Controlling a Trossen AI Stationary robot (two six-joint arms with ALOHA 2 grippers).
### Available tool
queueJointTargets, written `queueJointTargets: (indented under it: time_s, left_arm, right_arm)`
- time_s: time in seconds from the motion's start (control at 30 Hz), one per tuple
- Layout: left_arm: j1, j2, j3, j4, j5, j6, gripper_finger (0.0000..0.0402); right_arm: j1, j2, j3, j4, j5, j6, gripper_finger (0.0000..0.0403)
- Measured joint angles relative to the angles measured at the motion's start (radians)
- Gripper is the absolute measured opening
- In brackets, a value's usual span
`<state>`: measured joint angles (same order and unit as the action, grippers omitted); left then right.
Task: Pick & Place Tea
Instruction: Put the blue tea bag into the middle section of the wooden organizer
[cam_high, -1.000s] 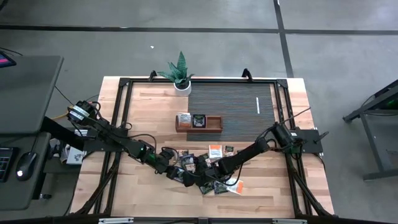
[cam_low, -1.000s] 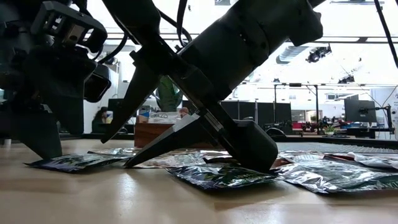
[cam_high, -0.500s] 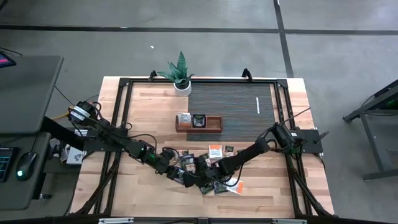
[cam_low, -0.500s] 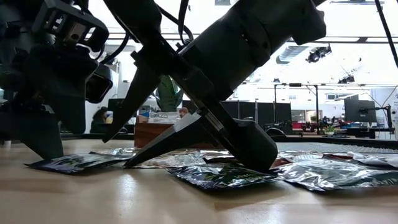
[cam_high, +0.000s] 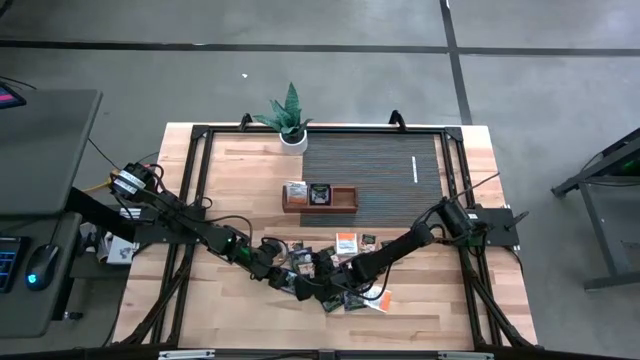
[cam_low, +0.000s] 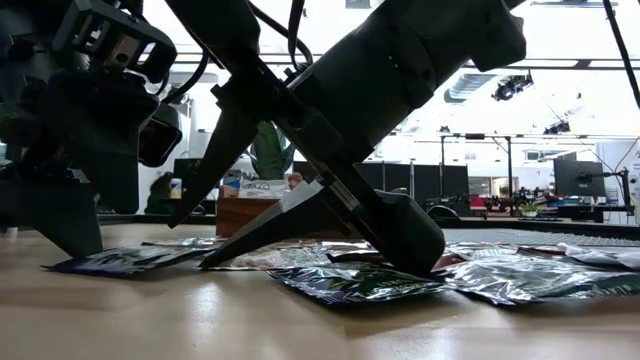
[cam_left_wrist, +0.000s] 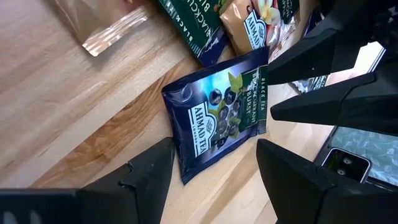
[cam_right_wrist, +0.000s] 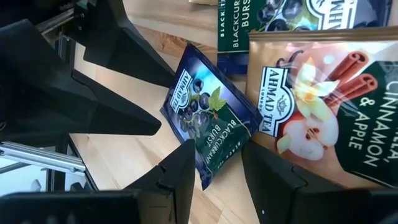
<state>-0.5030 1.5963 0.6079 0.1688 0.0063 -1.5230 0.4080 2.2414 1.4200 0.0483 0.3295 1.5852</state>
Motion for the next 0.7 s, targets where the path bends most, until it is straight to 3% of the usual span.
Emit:
queueJointTargets:
  time_s: [0.4,0.7]
  left_arm:
    - [0.000,0.000,0.000,-0.002,-0.008,-0.001,0.0232]
    - [-0.001,0.000,0.000,0.001,-0.011,-0.001,0.0232]
  right_arm:
    - [0.001,0.000,-0.002,0.002,0.020,0.003,0.0122]
    - [0.001,0.000,-0.003,0.010,0.017,-0.013,0.0049]
